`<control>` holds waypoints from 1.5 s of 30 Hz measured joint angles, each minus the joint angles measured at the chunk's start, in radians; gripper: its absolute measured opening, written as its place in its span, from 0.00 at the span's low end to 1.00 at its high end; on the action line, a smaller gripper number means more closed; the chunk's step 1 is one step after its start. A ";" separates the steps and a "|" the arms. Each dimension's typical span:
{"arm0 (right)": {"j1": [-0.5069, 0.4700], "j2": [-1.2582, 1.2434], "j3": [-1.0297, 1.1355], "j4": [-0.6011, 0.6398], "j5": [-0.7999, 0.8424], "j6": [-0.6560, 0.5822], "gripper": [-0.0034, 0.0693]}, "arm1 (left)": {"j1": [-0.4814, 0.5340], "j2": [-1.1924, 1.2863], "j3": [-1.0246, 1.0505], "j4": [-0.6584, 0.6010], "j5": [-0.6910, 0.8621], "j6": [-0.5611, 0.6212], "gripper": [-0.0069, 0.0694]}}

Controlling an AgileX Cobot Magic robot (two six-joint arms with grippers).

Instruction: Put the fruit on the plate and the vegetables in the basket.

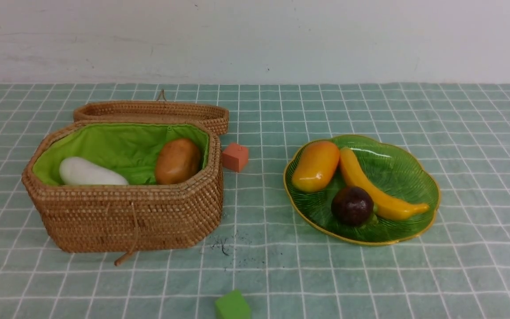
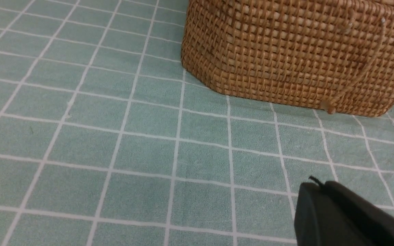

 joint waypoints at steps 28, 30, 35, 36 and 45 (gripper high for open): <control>0.000 0.000 0.000 0.000 0.000 0.000 0.12 | 0.000 0.000 0.000 0.000 -0.001 0.000 0.08; 0.000 0.000 0.000 0.000 0.000 0.000 0.13 | 0.000 0.000 0.000 0.000 -0.001 0.000 0.08; 0.000 0.000 0.000 0.000 0.000 0.000 0.14 | 0.000 0.000 0.000 0.000 -0.001 0.000 0.09; 0.000 0.000 0.000 0.000 0.000 0.000 0.14 | 0.000 0.000 0.000 0.000 -0.001 0.000 0.09; 0.000 0.000 0.000 0.000 0.000 0.000 0.16 | 0.000 0.000 0.000 0.000 -0.001 0.000 0.10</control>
